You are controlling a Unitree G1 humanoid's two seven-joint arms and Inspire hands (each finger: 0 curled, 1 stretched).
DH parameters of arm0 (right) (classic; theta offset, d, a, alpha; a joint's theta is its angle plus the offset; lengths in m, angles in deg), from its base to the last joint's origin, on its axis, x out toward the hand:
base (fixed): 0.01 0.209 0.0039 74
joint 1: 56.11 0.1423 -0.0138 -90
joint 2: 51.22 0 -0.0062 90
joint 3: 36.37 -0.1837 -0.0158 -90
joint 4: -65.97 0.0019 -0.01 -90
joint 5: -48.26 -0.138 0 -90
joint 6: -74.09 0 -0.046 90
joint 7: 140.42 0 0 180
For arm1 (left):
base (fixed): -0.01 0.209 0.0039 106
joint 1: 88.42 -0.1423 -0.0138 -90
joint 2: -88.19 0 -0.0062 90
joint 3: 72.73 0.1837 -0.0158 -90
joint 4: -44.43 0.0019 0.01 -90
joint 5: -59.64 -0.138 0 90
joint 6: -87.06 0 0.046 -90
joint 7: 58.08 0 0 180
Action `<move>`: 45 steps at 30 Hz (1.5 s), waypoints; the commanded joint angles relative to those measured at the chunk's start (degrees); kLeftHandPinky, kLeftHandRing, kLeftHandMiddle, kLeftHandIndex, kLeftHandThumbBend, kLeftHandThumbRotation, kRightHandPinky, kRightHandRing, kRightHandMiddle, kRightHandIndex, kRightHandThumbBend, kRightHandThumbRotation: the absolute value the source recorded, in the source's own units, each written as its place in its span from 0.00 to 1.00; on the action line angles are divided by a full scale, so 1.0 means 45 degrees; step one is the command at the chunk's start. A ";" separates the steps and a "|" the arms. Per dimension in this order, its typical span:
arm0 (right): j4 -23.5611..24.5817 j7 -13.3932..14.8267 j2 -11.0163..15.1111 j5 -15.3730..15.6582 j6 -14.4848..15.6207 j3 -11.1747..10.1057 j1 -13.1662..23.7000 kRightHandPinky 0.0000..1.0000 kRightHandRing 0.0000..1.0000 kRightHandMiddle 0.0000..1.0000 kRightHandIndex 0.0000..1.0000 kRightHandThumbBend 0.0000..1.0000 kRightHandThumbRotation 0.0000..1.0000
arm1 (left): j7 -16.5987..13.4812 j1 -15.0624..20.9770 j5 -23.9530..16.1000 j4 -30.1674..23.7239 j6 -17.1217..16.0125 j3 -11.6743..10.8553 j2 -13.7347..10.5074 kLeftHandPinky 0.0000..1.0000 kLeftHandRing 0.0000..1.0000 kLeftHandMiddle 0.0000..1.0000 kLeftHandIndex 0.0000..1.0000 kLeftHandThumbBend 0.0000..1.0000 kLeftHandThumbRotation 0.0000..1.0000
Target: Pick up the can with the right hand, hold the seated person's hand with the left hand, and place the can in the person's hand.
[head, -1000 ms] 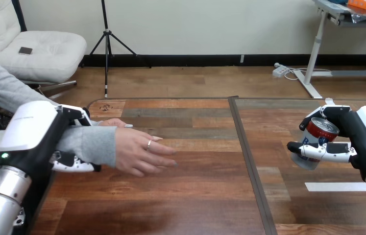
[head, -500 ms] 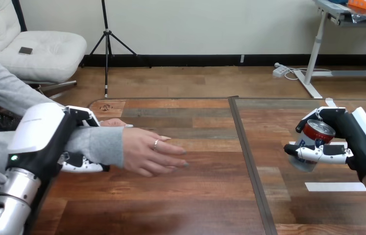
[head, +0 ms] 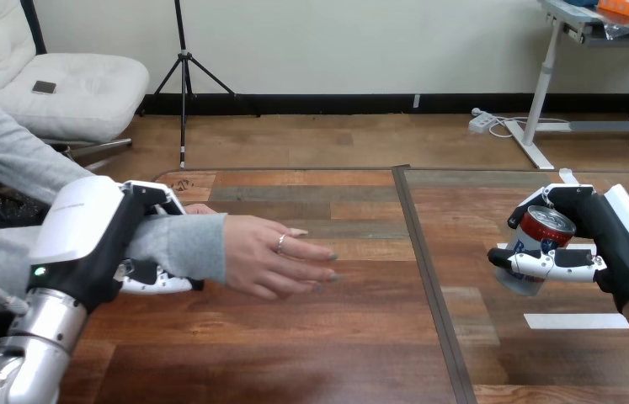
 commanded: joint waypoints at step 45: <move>0.1423 0.0036 -0.0549 -0.0218 0.0238 0.0135 0.1061 0.33 0.36 0.41 0.46 0.64 0.00 | -0.0844 0.2710 -0.0058 0.0907 -0.0979 0.0668 0.1563 0.14 0.17 0.27 0.40 0.80 0.00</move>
